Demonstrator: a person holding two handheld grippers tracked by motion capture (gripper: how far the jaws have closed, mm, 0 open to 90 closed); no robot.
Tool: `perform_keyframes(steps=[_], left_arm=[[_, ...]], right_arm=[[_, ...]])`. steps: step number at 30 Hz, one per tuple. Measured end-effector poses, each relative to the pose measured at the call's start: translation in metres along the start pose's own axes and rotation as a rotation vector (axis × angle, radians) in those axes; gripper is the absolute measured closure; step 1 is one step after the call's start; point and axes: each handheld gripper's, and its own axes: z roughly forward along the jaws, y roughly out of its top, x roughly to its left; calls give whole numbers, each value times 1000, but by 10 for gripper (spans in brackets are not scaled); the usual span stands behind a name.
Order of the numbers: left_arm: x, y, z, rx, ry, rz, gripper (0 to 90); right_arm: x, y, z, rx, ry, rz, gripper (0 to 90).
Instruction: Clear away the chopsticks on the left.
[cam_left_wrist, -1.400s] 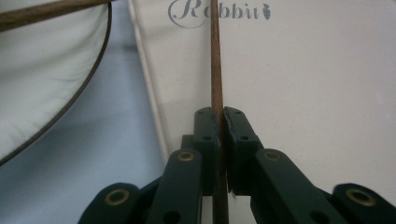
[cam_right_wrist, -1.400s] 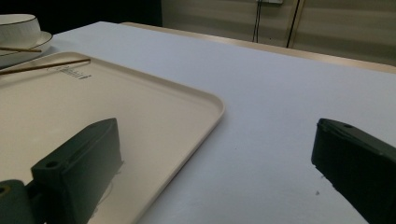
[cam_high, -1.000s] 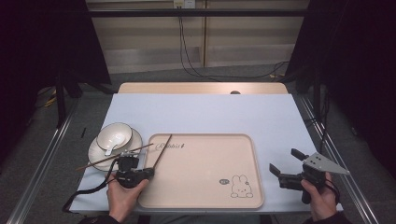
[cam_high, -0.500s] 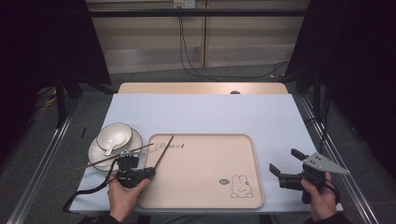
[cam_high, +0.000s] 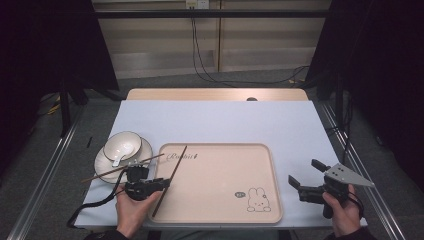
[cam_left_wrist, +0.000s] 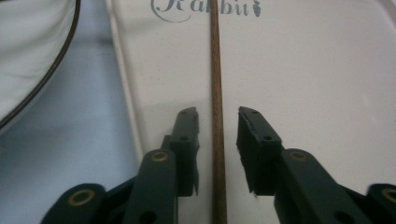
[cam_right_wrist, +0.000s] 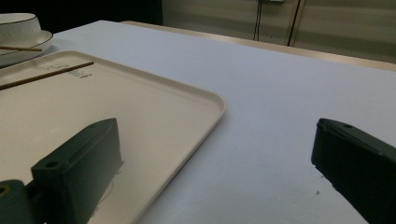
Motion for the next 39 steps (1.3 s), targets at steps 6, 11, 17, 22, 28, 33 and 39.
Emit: perform_keyframes(steps=[6, 11, 17, 22, 28, 33, 39], left_arm=[[3, 4, -12, -49, -52, 131, 422], [6, 6, -29, -137, -82, 239, 239], [15, 4, -43, -175, -127, 323, 119], [24, 2, -56, -196, -155, 426, 29], [45, -2, -68, -242, -165, 455, 26], [67, -5, -79, -248, -228, 452, 26], [86, -6, -91, -271, -226, 454, 26]], right_arm=[[0, 0, 0, -2, -1, 3, 12], [0, 0, 0, -5, 1, 7, 12], [0, 0, -1, -7, 0, 3, 11], [0, 0, 0, -6, 1, 4, 11], [0, 0, -1, -7, -1, 3, 12], [0, 0, -1, -7, 1, 2, 12], [0, 0, 0, -5, -3, 3, 11]])
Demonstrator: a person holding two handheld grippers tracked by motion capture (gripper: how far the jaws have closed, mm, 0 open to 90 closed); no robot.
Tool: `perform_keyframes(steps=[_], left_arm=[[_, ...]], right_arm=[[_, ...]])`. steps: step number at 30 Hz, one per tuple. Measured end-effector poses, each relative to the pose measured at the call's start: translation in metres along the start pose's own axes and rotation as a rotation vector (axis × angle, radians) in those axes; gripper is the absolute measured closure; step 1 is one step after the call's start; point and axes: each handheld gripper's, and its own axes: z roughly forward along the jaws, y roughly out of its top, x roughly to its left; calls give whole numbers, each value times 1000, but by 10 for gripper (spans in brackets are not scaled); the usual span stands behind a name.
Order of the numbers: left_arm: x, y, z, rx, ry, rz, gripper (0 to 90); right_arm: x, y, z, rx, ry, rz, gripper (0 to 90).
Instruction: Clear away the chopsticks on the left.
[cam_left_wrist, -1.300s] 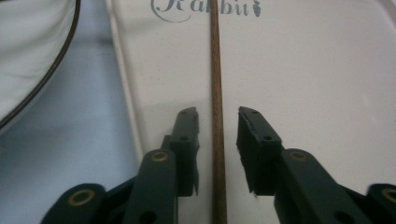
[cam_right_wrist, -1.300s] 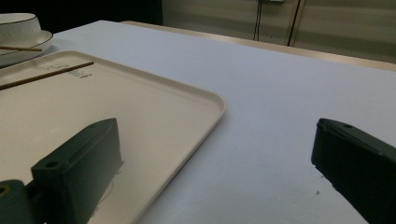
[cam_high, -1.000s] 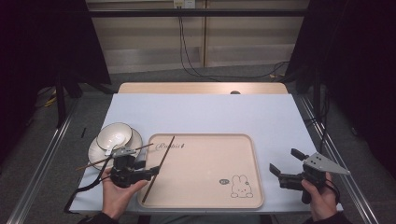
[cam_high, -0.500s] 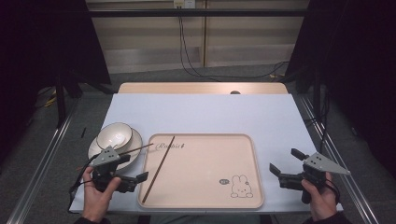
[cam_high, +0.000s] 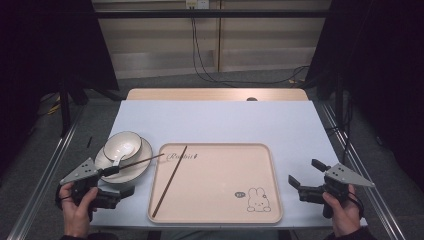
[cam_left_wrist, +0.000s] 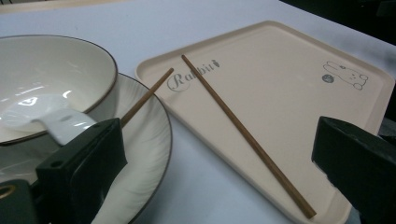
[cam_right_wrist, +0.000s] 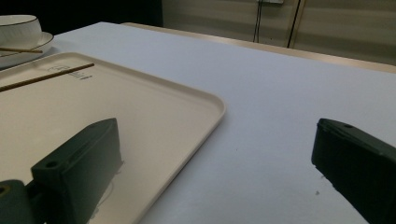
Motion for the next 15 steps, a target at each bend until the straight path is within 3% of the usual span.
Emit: perform_keyframes(steps=[3, 9, 11, 15], left_arm=[[10, -1, -7, -3, -5, 15, 34], [28, -5, -17, 0, 27, -4, 35], [33, -6, -21, 9, 12, -6, 38], [41, -8, -25, 20, 28, -11, 49]], right_arm=[[0, 0, 0, 0, 2, 1, 12], [0, 0, 0, 1, -1, 2, 12], [0, 0, 0, 0, 1, 1, 12], [0, 0, 0, 1, 1, 3, 12]])
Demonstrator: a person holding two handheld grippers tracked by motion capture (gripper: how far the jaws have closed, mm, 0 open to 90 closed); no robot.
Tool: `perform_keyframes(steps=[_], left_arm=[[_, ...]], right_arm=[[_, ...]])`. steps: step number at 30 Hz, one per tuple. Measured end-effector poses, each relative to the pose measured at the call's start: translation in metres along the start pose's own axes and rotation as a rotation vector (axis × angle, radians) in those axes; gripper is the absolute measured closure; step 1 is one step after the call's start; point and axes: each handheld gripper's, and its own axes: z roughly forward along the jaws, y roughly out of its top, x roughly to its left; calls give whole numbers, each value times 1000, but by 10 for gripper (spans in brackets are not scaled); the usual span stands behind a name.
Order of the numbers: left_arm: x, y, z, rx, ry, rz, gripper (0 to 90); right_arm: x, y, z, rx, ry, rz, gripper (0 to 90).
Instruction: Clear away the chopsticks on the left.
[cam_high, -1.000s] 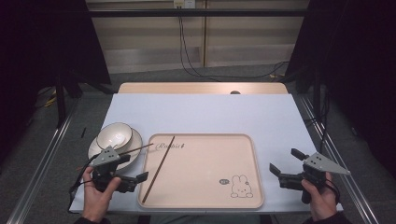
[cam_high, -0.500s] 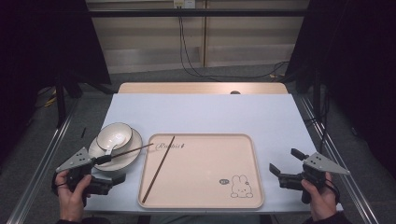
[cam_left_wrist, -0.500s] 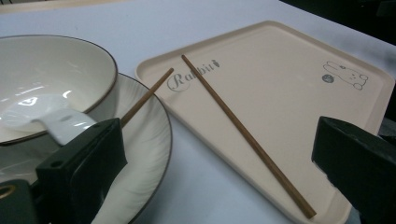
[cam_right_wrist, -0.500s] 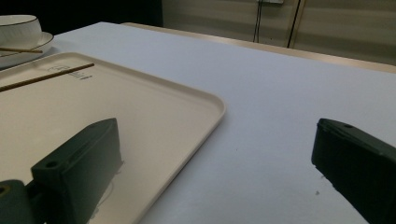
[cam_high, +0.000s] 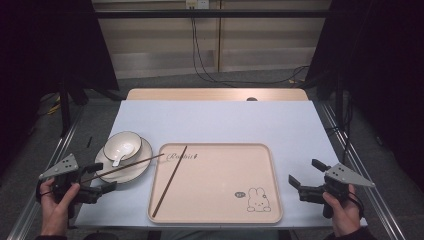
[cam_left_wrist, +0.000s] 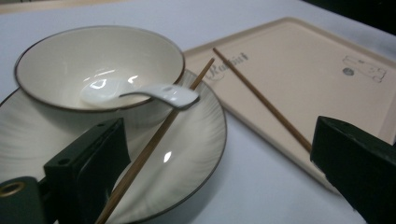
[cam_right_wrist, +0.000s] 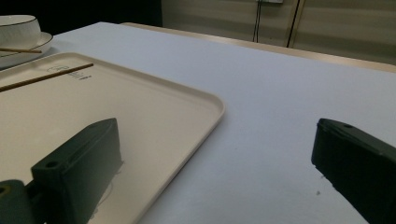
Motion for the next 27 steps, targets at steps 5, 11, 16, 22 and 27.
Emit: perform_keyframes(steps=[5, 11, 16, 22, 27], left_arm=[[15, -1, 0, 8, 22, 3, 91], [30, -1, 2, 83, 46, 33, 198], [36, -3, 8, 156, 31, 79, 381], [35, 4, 20, 213, 10, 145, 541], [35, 6, 31, 253, 5, 178, 637]], right_arm=[[0, 0, 0, 0, 0, 0, 12], [0, 0, 0, 1, -5, 1, 12], [0, 0, 0, 2, -4, 4, 12], [-1, 0, 0, 2, -2, -1, 12], [0, 0, 0, 1, -3, 1, 12]])
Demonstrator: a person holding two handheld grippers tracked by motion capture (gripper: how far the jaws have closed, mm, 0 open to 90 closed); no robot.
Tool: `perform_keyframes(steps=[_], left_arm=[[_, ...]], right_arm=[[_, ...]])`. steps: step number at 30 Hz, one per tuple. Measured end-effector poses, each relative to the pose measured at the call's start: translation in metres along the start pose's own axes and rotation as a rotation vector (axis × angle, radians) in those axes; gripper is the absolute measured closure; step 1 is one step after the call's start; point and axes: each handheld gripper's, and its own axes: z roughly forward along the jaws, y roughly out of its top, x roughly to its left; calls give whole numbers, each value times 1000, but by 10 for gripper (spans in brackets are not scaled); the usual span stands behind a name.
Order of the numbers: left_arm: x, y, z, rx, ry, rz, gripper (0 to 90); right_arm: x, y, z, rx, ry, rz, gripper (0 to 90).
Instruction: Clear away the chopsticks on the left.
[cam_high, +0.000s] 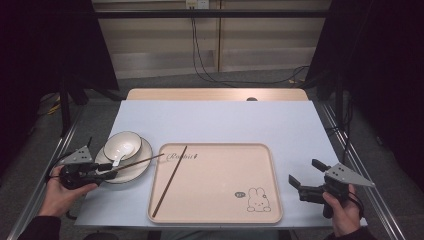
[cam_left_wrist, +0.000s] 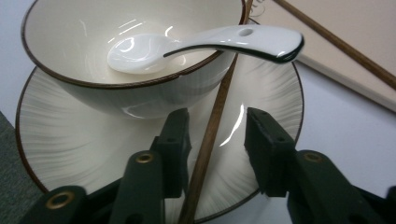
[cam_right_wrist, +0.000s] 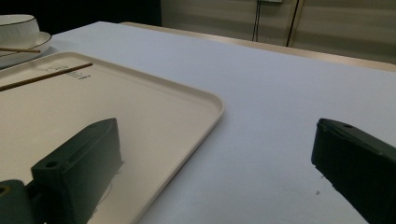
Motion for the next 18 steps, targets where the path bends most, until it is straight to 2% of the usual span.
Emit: perform_keyframes(steps=[2, 3, 4, 10, 11, 12, 17, 18], left_arm=[[0, 1, 2, 13, 5, 8, 665], [-1, 1, 4, 3, -4, 12, 674], [-1, 2, 4, 20, -11, 24, 695], [-1, 3, 8, 38, -33, 43, 789], [-1, 3, 9, 28, -28, 34, 796], [-1, 4, 8, 43, -33, 33, 796], [-2, 4, 8, 37, -61, 13, 844], [-3, 5, 7, 52, -54, 12, 845]], right_arm=[[0, 0, 0, -1, 1, -2, 12], [0, 0, 0, -1, 0, -2, 12], [0, 0, 0, 0, 0, -2, 12], [0, 0, 0, -1, 0, -1, 12], [0, 0, 0, -1, 0, -1, 12], [0, 0, 0, -1, 0, 0, 12], [0, 0, 0, -2, 1, -3, 12], [0, 0, 0, -2, 1, -1, 12]])
